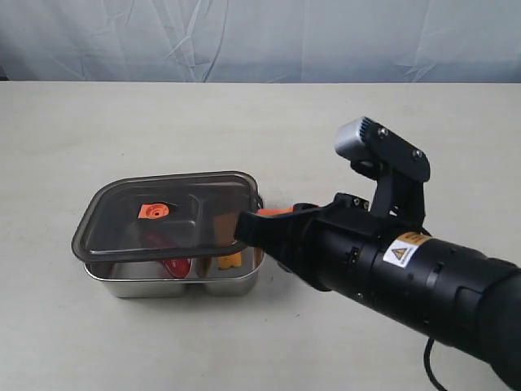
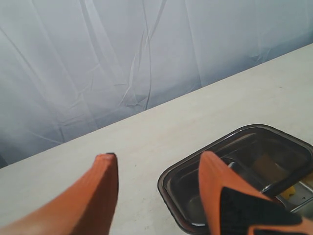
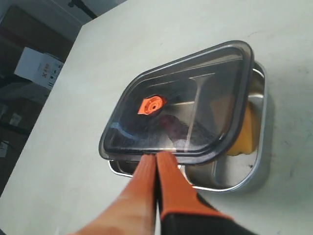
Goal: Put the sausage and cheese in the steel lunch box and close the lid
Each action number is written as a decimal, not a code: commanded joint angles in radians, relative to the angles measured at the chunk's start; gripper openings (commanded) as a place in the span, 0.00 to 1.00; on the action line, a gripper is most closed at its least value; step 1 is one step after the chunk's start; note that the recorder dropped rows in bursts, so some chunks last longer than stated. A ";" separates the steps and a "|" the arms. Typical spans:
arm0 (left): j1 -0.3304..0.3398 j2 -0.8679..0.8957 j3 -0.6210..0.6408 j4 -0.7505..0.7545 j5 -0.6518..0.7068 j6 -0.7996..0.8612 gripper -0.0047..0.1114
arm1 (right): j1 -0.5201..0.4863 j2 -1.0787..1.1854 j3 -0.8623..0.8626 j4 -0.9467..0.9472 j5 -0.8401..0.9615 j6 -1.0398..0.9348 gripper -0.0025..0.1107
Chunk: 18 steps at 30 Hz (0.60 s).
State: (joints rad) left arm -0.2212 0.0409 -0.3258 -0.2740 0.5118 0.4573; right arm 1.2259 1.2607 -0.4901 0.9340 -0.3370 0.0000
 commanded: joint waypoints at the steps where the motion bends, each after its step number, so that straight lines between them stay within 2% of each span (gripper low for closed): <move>1: -0.009 -0.006 -0.005 -0.024 -0.018 -0.005 0.46 | -0.117 -0.007 -0.028 -0.032 0.123 -0.066 0.02; 7: -0.009 -0.006 -0.005 -0.242 -0.031 -0.022 0.46 | -0.358 0.025 -0.217 -0.215 0.420 -0.144 0.02; 10: -0.009 -0.006 -0.005 -0.228 -0.027 -0.033 0.46 | -0.437 0.115 -0.387 -0.328 0.647 -0.147 0.02; 14: -0.009 -0.006 -0.005 -0.156 -0.018 -0.099 0.46 | -0.450 0.317 -0.648 -0.454 0.905 -0.168 0.02; 18: -0.009 -0.006 -0.005 -0.146 -0.013 -0.097 0.46 | -0.450 0.499 -0.875 -0.461 0.992 -0.186 0.02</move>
State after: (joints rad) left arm -0.2212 0.0409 -0.3258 -0.4310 0.4994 0.3744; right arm 0.7829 1.6558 -1.2425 0.5008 0.5899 -0.1614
